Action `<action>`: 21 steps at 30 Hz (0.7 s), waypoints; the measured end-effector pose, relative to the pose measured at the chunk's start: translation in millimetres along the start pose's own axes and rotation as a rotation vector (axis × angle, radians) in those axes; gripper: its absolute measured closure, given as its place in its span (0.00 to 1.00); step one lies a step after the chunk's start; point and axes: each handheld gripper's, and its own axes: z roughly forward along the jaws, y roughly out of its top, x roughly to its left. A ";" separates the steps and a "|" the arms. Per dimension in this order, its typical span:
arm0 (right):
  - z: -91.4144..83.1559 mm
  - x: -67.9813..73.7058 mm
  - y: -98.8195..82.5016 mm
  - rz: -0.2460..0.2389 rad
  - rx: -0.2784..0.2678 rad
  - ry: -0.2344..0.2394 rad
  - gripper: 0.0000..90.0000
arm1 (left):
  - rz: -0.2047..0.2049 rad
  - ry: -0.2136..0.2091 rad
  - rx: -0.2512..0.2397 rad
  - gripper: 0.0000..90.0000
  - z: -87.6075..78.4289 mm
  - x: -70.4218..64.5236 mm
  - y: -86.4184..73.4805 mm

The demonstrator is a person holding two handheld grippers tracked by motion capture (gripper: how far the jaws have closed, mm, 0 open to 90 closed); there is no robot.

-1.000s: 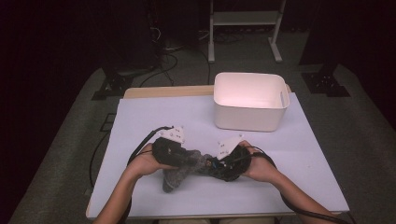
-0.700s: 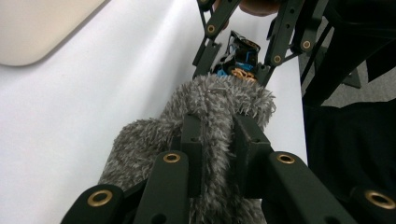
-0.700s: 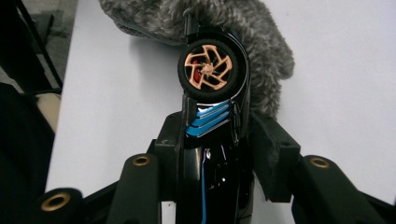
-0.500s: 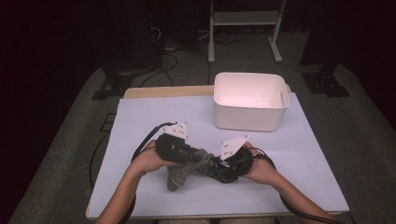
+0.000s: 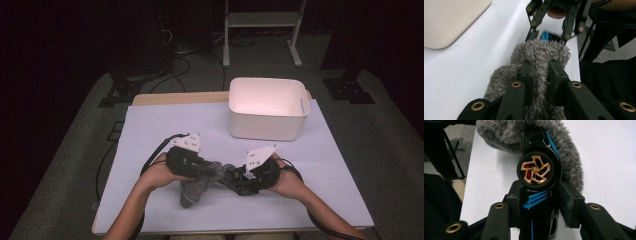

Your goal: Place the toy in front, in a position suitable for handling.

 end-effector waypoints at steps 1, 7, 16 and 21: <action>-1.9 -0.7 -1.4 0.007 -0.005 0.000 0.63 | 0.000 -0.001 -0.001 0.85 1.0 0.4 -0.2; -5.6 0.4 -1.4 0.009 0.000 -0.015 0.63 | 0.015 0.001 0.006 0.86 4.4 1.3 7.5; 6.0 1.7 16.3 -0.027 -0.013 0.013 0.64 | 0.045 0.015 -0.020 0.86 -12.6 -5.4 22.2; 9.8 -0.3 19.2 -0.023 -0.013 0.037 0.63 | 0.048 0.014 -0.012 0.86 -11.5 -5.9 22.0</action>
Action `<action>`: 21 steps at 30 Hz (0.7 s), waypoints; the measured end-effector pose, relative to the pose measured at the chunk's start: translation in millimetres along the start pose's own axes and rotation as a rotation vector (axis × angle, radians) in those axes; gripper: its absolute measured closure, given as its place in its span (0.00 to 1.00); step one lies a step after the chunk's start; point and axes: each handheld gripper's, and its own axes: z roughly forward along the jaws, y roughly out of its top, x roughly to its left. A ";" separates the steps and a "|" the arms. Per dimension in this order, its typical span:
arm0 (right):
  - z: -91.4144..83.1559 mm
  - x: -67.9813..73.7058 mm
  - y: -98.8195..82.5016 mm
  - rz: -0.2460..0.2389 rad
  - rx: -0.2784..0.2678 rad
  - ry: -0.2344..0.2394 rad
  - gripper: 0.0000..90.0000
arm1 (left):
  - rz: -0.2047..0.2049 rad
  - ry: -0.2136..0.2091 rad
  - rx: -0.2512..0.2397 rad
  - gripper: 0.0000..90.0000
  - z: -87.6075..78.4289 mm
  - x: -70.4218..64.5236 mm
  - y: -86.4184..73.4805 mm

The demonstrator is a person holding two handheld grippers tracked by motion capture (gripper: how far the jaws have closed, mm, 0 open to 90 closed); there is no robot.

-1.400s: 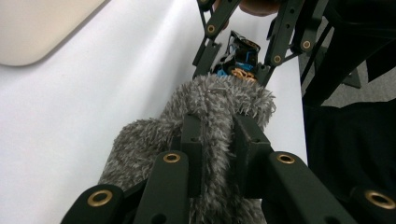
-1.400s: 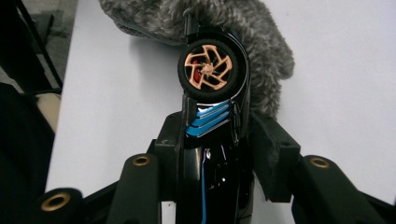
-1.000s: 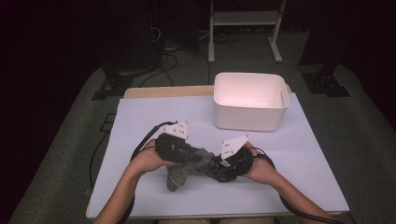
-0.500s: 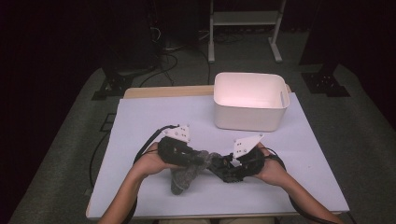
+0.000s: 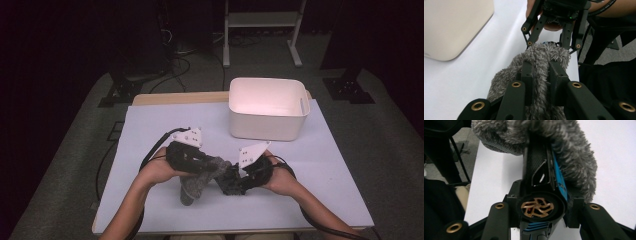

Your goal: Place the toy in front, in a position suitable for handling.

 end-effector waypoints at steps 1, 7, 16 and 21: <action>-0.6 0.1 0.1 0.000 0.006 0.002 0.63 | 0.001 -0.008 -0.007 0.86 1.6 -0.6 0.5; -7.4 4.8 -1.3 -0.014 0.085 -0.025 0.58 | 0.008 -0.004 0.001 0.86 5.1 -1.4 5.0; -10.6 3.7 -10.8 0.010 0.046 -0.031 0.62 | 0.003 -0.009 -0.011 0.86 6.6 0.1 6.0; -10.4 -0.2 -4.4 0.014 -0.002 -0.024 0.63 | 0.003 0.013 -0.002 0.86 4.0 2.3 6.2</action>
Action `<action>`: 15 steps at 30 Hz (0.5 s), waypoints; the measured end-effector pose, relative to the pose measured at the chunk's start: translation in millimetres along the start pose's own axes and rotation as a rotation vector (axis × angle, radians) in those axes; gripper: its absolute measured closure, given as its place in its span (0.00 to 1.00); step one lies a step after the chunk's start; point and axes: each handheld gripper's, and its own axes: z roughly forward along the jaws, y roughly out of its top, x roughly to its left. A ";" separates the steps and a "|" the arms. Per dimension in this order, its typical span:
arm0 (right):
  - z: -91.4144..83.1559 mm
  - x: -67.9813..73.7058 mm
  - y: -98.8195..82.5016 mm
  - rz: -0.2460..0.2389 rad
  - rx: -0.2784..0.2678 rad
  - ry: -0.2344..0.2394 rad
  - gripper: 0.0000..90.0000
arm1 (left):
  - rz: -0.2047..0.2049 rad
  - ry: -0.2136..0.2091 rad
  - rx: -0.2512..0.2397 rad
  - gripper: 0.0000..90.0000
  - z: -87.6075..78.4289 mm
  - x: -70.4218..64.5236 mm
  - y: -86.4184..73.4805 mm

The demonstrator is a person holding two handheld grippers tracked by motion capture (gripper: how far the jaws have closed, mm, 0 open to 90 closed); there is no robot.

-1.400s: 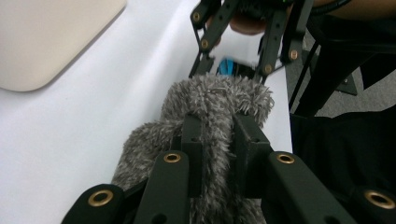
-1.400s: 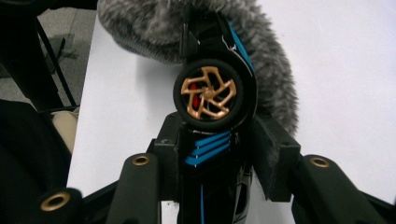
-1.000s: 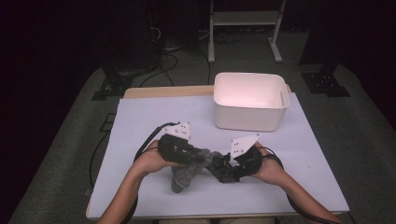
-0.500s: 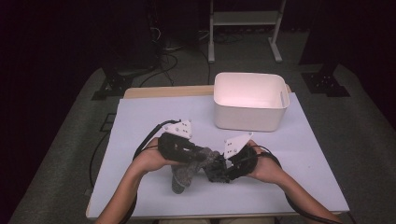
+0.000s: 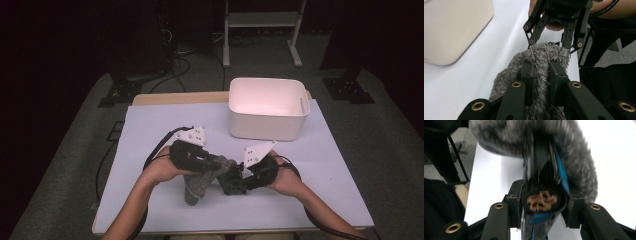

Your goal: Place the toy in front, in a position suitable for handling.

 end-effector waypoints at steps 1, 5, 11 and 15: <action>-0.4 -0.3 2.7 0.003 -0.011 0.004 0.64 | -0.002 -0.003 0.000 0.86 0.0 0.1 0.9; 0.4 -0.9 9.0 -0.007 0.007 0.010 0.65 | 0.000 -0.004 0.009 0.86 2.1 -0.6 3.7; -3.3 0.4 6.1 0.007 0.056 0.009 0.59 | 0.032 -0.014 0.024 0.86 7.4 -4.9 9.8; -0.7 -1.2 -7.2 0.037 0.099 0.012 0.58 | 0.022 -0.022 0.010 0.86 9.3 -2.9 10.5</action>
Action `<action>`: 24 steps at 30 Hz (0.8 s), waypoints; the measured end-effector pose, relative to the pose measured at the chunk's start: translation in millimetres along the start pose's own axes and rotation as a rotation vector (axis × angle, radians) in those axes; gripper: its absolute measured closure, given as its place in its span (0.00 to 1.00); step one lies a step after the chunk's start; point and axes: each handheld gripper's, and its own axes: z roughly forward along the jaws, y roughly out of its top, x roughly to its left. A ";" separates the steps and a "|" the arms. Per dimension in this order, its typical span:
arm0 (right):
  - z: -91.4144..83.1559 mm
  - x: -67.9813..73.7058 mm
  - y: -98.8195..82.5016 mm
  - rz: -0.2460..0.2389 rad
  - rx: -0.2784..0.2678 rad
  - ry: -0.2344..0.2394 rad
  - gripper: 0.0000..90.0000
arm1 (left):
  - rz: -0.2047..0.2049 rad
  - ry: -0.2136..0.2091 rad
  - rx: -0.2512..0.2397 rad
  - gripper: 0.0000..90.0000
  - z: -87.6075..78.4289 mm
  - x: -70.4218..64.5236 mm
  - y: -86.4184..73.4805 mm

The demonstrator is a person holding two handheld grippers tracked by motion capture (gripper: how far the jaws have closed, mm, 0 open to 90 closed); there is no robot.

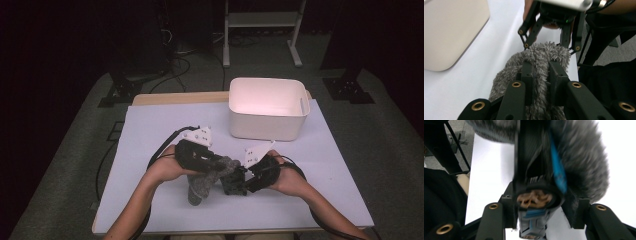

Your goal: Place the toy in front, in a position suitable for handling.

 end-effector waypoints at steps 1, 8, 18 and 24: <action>2.3 -0.3 -2.4 0.004 0.004 0.003 0.58 | -0.002 -0.003 -0.004 0.86 0.7 0.3 0.3; 6.9 0.4 -5.5 -0.003 -0.017 0.009 0.62 | 0.001 -0.003 -0.009 0.86 -1.5 -0.5 0.7; 21.1 -4.9 9.3 -0.002 -0.016 0.036 0.61 | -0.004 0.031 -0.010 0.86 -8.8 -0.2 -0.6; 4.7 2.0 10.1 -0.014 -0.042 -0.011 0.63 | -0.004 0.025 -0.029 0.85 -5.8 0.7 -1.2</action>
